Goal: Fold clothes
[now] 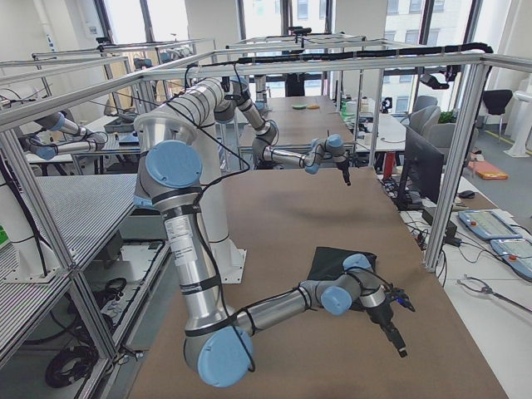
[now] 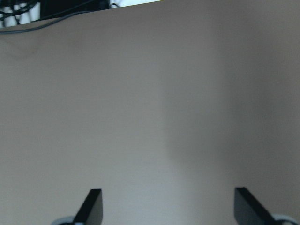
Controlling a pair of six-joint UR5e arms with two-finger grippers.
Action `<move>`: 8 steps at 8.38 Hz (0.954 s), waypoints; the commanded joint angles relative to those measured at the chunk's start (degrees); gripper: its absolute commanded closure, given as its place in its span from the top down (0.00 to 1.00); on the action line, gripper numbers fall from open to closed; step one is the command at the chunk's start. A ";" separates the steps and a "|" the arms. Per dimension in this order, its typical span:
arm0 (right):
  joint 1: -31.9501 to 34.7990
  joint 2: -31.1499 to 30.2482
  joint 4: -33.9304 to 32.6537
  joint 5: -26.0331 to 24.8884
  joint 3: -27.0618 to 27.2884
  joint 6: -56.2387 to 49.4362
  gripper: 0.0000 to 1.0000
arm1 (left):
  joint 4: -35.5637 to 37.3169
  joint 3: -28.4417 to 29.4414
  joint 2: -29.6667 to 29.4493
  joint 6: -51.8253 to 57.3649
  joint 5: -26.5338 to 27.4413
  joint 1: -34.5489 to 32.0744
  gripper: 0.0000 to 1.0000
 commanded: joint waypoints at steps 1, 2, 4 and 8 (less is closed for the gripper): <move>11.88 -13.49 -0.05 0.01 9.75 -18.10 0.95 | 0.05 -1.97 6.90 21.32 2.02 -13.36 1.00; 15.75 -16.14 -2.22 -0.07 13.08 -23.62 0.95 | -0.03 -2.33 8.30 27.57 2.11 -17.76 1.00; 22.00 -19.92 -5.23 -0.60 16.45 -30.07 0.95 | -0.29 -5.57 14.34 30.61 3.42 -21.92 1.00; 26.77 -26.01 0.31 -2.62 18.13 -30.55 0.95 | -5.30 -11.39 21.40 27.46 10.64 -22.72 1.00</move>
